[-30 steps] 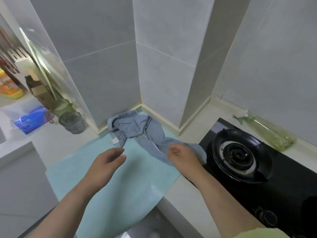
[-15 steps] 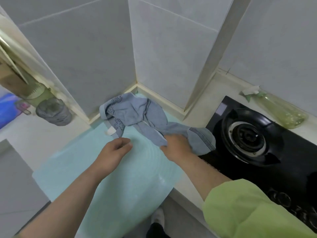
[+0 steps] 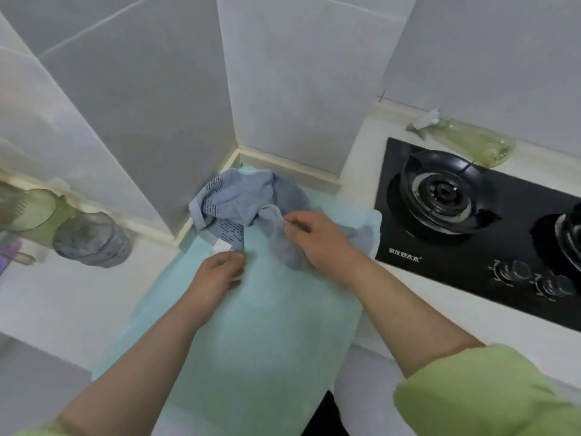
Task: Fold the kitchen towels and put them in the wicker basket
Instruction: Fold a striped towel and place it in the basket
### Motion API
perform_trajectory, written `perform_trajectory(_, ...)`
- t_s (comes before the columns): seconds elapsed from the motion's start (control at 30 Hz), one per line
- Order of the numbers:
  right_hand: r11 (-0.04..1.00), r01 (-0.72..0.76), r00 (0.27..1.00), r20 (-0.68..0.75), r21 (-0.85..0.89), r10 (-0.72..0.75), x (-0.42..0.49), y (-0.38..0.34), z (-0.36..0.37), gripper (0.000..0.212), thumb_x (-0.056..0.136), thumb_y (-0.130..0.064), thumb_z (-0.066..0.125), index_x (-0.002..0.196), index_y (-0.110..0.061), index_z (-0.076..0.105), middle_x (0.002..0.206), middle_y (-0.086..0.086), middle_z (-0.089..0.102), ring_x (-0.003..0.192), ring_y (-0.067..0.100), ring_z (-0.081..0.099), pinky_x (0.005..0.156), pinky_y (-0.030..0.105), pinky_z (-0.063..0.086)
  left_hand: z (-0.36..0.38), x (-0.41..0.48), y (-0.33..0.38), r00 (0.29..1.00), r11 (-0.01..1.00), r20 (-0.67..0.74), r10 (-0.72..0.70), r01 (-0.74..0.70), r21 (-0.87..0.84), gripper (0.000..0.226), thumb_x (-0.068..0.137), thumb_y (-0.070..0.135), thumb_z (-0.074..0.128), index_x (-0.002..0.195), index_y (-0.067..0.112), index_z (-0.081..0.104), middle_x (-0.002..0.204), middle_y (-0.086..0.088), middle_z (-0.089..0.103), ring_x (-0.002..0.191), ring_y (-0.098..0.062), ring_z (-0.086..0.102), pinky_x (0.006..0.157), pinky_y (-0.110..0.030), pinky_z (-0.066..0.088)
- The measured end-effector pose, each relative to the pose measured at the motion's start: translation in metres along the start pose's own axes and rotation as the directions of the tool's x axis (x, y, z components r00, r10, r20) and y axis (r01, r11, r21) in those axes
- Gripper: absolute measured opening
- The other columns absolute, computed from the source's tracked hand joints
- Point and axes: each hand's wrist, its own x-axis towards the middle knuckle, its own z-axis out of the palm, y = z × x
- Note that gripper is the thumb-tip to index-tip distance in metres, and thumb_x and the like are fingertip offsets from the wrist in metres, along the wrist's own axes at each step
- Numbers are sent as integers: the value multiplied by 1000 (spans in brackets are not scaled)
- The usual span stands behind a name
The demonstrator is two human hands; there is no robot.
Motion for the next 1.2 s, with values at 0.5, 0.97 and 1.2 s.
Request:
perform_trajectory(0.5, 486, -40, 999, 27, 873, 33, -69, -66, 5, 27, 95, -3, 43, 111, -12, 64, 100, 11, 68, 92, 24, 65, 88, 37, 52, 41, -35, 26, 889, 789, 435, -141, 367, -494, 38, 97, 34, 45, 77, 16, 72, 84, -5, 67, 67, -17, 66, 60, -28, 54)
perform_trajectory(0.97, 276, -2, 995, -25, 961, 94, -77, -29, 0, 25, 97, -4, 40, 105, -15, 62, 83, 7, 69, 72, 18, 66, 67, 29, 57, 47, -35, -44, 674, 794, 426, -603, 560, 237, 18, 84, 26, 44, 67, 23, 49, 64, 3, 49, 59, -14, 38, 58, -25, 19)
perform_trajectory(1.2, 276, -9, 997, -13, 961, 76, -77, -15, -2, 24, 80, -5, 52, 99, -17, 61, 85, 9, 67, 78, 21, 62, 77, 35, 51, 52, -51, -57, 776, 900, 464, -428, 413, 139, 18, 94, 4, 50, 101, 9, 66, 72, 1, 65, 58, -11, 58, 53, -20, 43)
